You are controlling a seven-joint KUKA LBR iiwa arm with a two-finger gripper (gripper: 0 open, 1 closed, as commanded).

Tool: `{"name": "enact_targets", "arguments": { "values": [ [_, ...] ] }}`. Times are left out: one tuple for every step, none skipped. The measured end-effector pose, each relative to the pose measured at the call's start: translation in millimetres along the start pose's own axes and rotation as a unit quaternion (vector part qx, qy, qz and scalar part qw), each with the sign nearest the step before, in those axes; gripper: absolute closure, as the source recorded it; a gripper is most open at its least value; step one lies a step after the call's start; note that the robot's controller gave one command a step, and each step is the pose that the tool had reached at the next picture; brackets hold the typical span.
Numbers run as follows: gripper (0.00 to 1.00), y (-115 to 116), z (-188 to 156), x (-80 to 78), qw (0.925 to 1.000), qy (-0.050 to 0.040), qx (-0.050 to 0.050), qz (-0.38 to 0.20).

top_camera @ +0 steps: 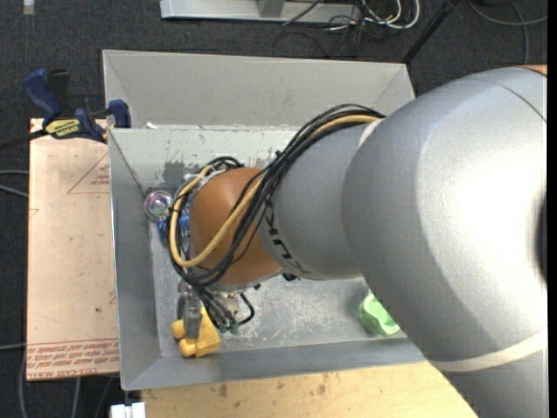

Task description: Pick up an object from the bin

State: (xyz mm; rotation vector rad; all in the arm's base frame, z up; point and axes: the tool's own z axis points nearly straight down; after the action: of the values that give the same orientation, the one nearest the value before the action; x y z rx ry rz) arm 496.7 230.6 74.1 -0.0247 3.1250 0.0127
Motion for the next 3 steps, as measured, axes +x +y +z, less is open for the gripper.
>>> {"name": "enact_targets", "arguments": {
  "values": [
    [1.00,4,2,12.3,1.0000,0.0070,0.002,0.003],
    [1.00,-43,-9,17.1,0.9960,0.0086,0.003,-0.089],
    [1.00,-2,-193,-13.3,0.9380,0.0041,0.000,-0.347]
  ]
}}
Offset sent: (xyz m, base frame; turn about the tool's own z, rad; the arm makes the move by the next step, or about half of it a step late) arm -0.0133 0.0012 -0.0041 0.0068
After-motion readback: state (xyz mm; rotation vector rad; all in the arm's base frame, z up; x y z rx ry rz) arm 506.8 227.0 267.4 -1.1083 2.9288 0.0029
